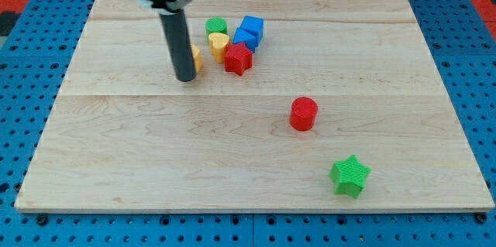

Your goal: Push the yellow hexagon into the group of blocks

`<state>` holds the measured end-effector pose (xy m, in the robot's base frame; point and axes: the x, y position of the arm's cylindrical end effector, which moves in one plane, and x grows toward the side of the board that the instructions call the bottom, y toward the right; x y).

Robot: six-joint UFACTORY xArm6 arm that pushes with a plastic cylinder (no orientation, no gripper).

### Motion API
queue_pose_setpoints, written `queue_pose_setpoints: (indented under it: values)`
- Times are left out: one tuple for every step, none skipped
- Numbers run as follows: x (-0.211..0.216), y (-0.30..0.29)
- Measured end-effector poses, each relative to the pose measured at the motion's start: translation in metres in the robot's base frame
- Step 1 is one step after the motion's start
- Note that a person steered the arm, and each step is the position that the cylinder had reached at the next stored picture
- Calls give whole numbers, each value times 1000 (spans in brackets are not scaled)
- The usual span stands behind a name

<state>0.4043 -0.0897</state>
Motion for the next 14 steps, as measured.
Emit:
queue_pose_setpoints:
  values:
    - [21, -76]
    - [19, -80]
    - [6, -77]
    - [1, -61]
    - [-1, -50]
    - [-17, -43]
    - [-29, 13]
    - [-32, -3]
    - [-16, -56]
    - [17, -82]
    - [46, -83]
    - [44, -18]
    - [44, 56]
    - [23, 133]
